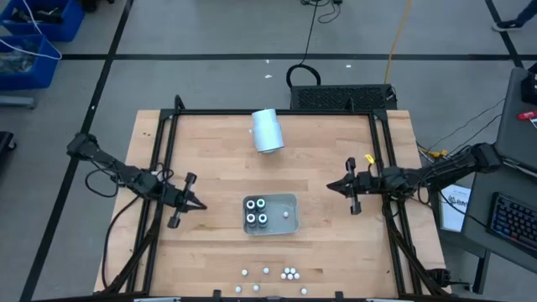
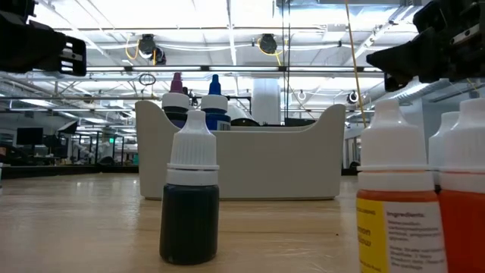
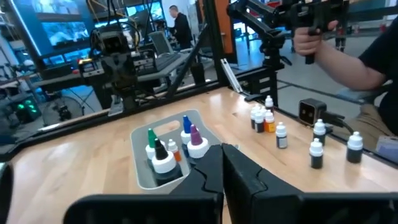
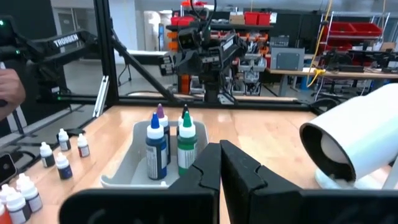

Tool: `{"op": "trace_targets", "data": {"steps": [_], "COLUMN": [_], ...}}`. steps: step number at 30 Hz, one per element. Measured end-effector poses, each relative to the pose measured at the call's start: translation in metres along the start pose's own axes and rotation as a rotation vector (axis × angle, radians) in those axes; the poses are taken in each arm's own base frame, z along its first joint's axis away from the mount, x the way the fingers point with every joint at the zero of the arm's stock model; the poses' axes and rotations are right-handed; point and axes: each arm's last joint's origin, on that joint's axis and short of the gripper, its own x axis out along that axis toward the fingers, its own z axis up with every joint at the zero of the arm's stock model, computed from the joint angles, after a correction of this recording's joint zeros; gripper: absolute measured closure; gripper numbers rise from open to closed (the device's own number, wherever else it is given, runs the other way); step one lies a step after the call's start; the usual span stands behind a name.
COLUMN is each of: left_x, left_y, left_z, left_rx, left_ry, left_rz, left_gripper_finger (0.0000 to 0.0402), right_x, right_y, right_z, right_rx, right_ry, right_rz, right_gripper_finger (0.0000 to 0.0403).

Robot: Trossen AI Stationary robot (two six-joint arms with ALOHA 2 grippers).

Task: Pick & Place food coloring
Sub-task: Put the small red food coloring into the gray bin

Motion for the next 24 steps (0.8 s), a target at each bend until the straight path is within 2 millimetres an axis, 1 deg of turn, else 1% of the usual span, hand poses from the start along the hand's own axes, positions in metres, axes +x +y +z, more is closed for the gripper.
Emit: {"op": "trace_targets", "data": {"steps": [5, 13, 17, 20, 24], "left_x": [0.000, 0.000, 0.000, 0.000, -0.001], "left_y": [0.002, 0.003, 0.003, 0.003, 0.005], "left_z": [-0.001, -0.004, -0.004, -0.001, 0.007], "left_rx": [0.011, 0.010, 0.009, -0.047, 0.009], "left_ry": [0.023, 0.055, 0.055, 0.025, -0.052], "left_rz": [0.073, 0.114, 0.115, 0.121, 0.137], "left_gripper_finger": [0.0385, 0.0397, 0.0380, 0.0367, 0.0361], "right_x": [0.002, 0.004, 0.004, 0.004, 0.004], "right_y": [0.000, 0.001, 0.001, 0.001, 0.001], "right_z": [0.000, -0.004, -0.004, -0.004, -0.004], "right_rx": [0.001, -0.006, -0.004, 0.005, 0.005], "right_ry": [-0.003, 0.028, 0.029, 0.029, 0.030], "right_rz": [0.000, -0.001, -0.003, -0.003, -0.003], "right_gripper_finger": [0.0403, 0.0403, 0.0403, 0.0403, 0.0403]}}
